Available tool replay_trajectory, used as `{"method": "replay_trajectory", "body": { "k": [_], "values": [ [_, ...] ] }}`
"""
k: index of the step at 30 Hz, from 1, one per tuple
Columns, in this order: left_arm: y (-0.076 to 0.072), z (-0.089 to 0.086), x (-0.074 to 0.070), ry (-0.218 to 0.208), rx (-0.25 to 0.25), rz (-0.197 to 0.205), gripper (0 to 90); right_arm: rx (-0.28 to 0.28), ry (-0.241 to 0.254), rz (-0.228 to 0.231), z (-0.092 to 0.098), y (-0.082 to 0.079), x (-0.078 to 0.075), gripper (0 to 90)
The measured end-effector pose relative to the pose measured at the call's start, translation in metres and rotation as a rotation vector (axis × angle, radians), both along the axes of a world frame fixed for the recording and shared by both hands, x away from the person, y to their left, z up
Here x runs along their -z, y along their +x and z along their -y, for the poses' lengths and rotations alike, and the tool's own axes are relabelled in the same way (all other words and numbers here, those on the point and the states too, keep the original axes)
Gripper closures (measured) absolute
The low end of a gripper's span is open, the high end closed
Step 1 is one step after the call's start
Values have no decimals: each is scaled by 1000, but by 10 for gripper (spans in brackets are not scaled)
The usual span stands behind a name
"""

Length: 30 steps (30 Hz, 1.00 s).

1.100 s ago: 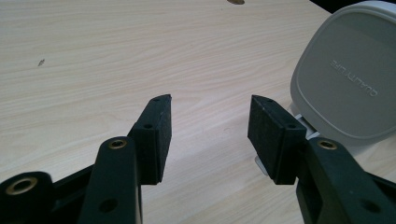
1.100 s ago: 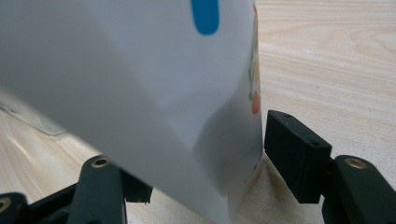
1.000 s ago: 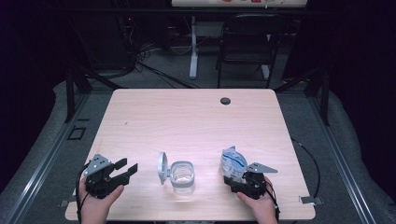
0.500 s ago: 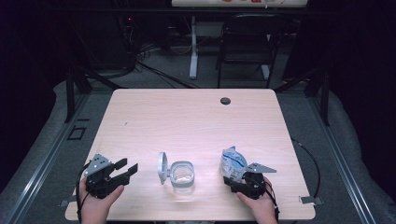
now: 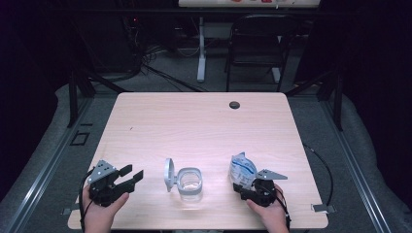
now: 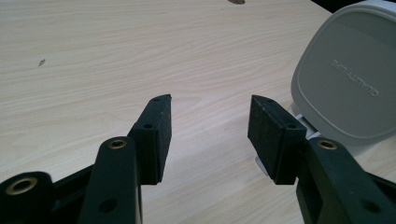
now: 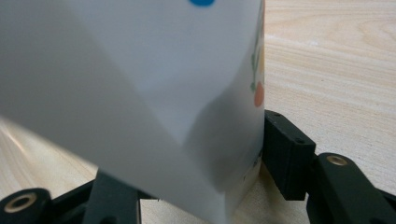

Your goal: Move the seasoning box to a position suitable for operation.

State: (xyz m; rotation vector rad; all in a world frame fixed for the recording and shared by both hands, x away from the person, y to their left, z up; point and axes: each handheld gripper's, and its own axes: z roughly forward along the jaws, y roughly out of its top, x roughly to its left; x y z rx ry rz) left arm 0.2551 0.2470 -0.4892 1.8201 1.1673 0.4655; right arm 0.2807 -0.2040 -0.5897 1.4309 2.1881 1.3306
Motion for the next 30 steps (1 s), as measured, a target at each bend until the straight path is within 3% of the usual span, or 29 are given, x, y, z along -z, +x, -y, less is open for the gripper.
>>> {"method": "replay_trajectory", "body": {
  "k": [21, 30],
  "values": [
    [0, -1, 1, -3, 0, 2, 503, -8, -16, 11, 0, -1, 0, 511],
    [1, 0, 1, -3, 0, 1, 504, -37, -20, 15, -1, -2, -1, 526]
  ]
}}
